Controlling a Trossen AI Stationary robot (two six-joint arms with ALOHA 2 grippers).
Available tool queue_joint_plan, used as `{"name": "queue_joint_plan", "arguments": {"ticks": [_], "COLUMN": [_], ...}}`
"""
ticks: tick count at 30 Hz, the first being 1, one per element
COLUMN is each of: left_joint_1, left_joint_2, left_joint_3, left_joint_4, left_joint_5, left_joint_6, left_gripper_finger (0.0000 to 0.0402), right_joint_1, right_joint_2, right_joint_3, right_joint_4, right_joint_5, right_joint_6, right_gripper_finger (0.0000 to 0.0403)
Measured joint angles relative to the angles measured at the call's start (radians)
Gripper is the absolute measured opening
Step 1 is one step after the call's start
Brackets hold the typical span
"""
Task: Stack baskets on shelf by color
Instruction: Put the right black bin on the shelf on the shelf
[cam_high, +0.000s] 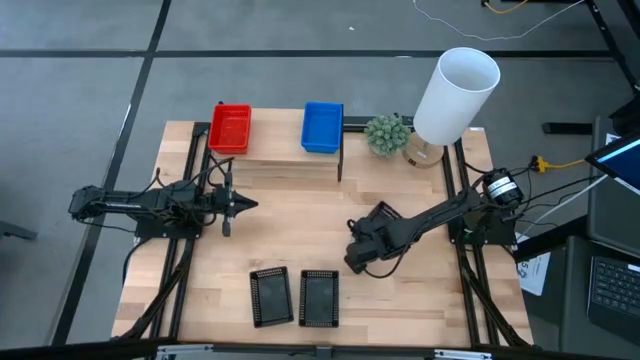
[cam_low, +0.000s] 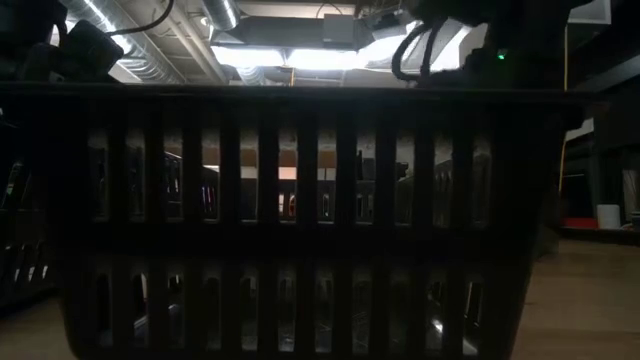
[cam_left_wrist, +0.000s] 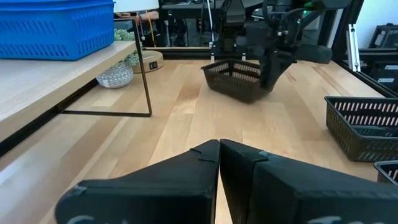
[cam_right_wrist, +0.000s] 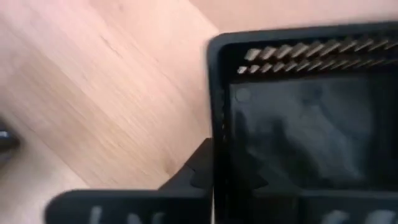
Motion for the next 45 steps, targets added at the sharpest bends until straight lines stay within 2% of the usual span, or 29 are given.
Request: {"name": "queue_joint_plan", "arguments": {"ticks": [3,8,13,17,20,23,27,31,37,40,43,45], "left_joint_1": [0.0,0.0,0.0,0.0,0.0,0.0,0.0,0.0,0.0,0.0,0.0,0.0], "left_joint_2": [0.0,0.0,0.0,0.0,0.0,0.0,0.0,0.0,0.0,0.0,0.0,0.0], "left_joint_3": [0.0,0.0,0.0,0.0,0.0,0.0,0.0,0.0,0.0,0.0,0.0,0.0], "left_joint_4": [0.0,0.0,0.0,0.0,0.0,0.0,0.0,0.001,0.0,-0.001,-0.001,0.0], "left_joint_5": [0.0,0.0,0.0,0.0,0.0,0.0,0.0,0.0,-0.003,-0.003,-0.003,-0.003], "left_joint_6": [0.0,0.0,0.0,0.0,0.0,0.0,0.0,0.0,0.0,0.0,0.0,0.0], "left_gripper_finger": [0.0005,0.0005,0.0005,0.0005,0.0005,0.0005,0.0005,0.0005,0.0005,0.0005,0.0005,0.0005], "right_joint_1": [0.004,0.004,0.001,-0.018,-0.068,-0.147,-0.276,-0.387,-0.453,-0.459,-0.458,-0.459], "right_joint_2": [0.0,0.0,0.0,-0.001,-0.002,0.003,0.026,0.085,0.245,0.345,0.433,0.433], "right_joint_3": [0.058,0.265,0.507,0.643,0.703,0.742,0.773,0.792,0.943,1.091,1.242,1.206], "right_joint_4": [-0.016,-0.077,-0.019,0.198,0.397,0.472,0.453,0.455,0.434,0.325,0.176,0.204], "right_joint_5": [0.041,0.163,0.346,0.469,0.437,0.376,0.28,0.118,-0.081,-0.097,-0.038,-0.002], "right_joint_6": [0.006,-0.129,-0.461,-0.844,-1.136,-1.303,-1.323,-1.319,-1.325,-1.36,-1.381,-1.393], "right_gripper_finger": [0.0007,0.0004,0.0002,0.0002,0.0002,0.0001,0.0001,0.0001,0.0,0.0,0.0,0.0]}}
